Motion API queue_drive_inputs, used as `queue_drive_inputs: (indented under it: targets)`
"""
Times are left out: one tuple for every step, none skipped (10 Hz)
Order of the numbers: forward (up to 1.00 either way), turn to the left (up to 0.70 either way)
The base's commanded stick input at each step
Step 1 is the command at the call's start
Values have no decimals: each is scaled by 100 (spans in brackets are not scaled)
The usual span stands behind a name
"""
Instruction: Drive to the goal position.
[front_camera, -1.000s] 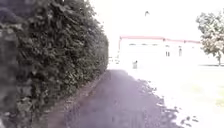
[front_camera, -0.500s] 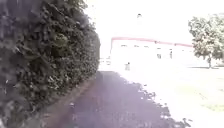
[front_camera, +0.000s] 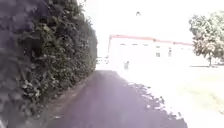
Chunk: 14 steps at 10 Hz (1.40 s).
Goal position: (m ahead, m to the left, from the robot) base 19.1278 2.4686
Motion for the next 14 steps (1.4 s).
queue_drive_inputs:
  targets:
    - [85, 0]
    - [85, 0]
    - [85, 0]
    - [85, 0]
    - [85, 0]
    - [85, 0]
    - [85, 0]
    - [85, 0]
    - [85, 0]
    - [85, 0]
    - [85, 0]
    - [85, 0]
    - [85, 0]
    - [85, 0]
